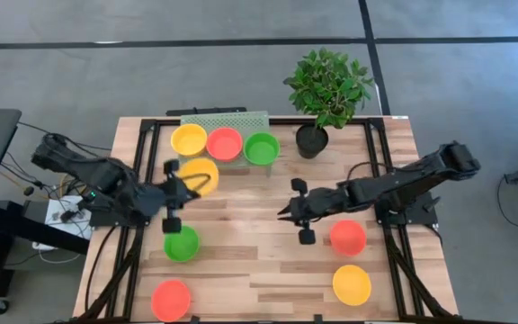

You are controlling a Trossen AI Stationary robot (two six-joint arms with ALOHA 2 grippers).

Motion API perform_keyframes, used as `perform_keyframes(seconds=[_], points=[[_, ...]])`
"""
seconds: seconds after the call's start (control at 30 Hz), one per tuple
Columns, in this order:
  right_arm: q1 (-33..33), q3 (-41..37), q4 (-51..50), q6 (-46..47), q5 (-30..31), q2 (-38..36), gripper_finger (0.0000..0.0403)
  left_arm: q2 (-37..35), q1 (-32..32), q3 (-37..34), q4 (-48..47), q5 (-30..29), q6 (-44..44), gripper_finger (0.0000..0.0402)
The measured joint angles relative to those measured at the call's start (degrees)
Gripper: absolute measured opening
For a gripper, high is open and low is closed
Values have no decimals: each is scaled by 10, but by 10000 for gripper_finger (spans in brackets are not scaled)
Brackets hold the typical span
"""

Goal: Pick & Place Mini bowls
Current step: Stack the yellow bowl on top of the yellow bowl on the shelf

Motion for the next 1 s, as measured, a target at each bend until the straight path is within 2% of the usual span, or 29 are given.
perform_keyframes(seconds=[0.17, 0.37, 0.6, 0.77, 1.0], points=[[-23, -65, 76, -2, 1, -53, 56, -31, 86, 20, -46, -1, 37, 10], [-38, -66, 84, 34, 1, -69, 56, -40, 244, 20, -75, -2, 69, 13], [-38, -66, 85, 34, 1, -68, 56, -16, 401, 19, -70, 39, 78, 9], [-40, -66, 95, 30, 1, -68, 56, 3, 449, -5, -31, 119, 83, 9], [-45, -66, 97, 6, 1, -68, 56, 16, 464, -32, -5, 121, 96, 10]])
